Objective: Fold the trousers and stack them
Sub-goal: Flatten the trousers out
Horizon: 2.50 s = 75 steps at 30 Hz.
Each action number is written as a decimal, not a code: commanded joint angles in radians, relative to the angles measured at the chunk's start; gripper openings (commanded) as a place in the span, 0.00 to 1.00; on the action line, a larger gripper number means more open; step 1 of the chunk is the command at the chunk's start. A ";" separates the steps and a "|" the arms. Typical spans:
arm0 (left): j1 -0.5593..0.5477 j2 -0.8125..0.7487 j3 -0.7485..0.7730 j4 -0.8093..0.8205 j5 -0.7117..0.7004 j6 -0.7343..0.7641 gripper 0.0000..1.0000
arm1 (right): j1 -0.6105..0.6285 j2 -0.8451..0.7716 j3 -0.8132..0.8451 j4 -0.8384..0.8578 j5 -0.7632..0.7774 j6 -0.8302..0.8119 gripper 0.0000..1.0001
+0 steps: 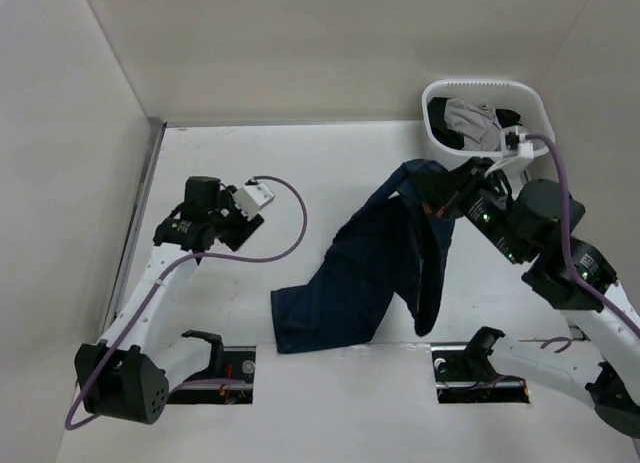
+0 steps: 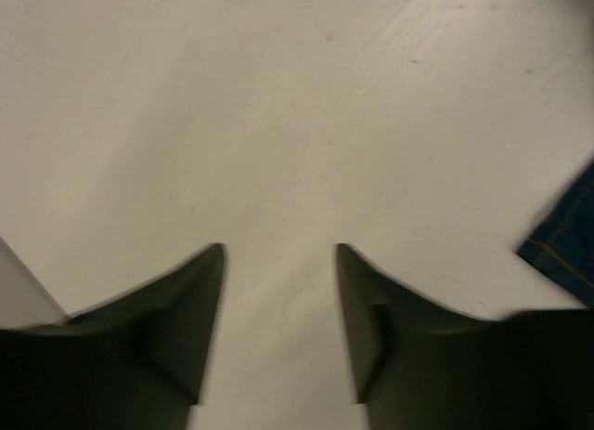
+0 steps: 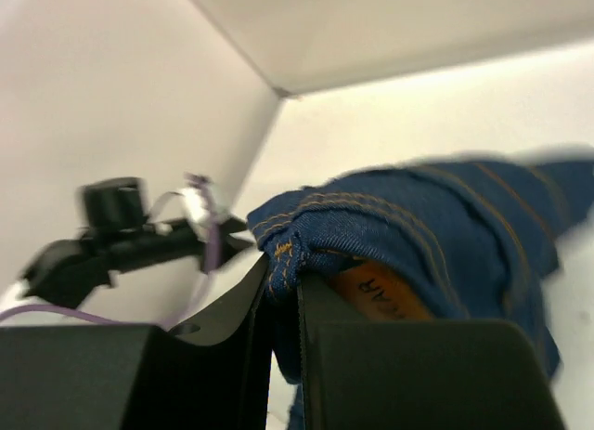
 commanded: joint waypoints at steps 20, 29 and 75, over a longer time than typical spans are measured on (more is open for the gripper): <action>-0.651 0.304 -0.188 0.096 -0.069 -0.035 0.71 | -0.274 0.048 -0.359 -0.204 0.068 0.150 1.00; -0.665 0.443 -0.210 0.176 -0.039 -0.107 0.30 | -0.003 0.363 -0.461 0.031 0.143 0.215 1.00; 0.498 0.409 0.338 -0.102 -0.036 0.066 0.59 | 0.187 0.122 -0.586 -1.013 0.545 1.468 1.00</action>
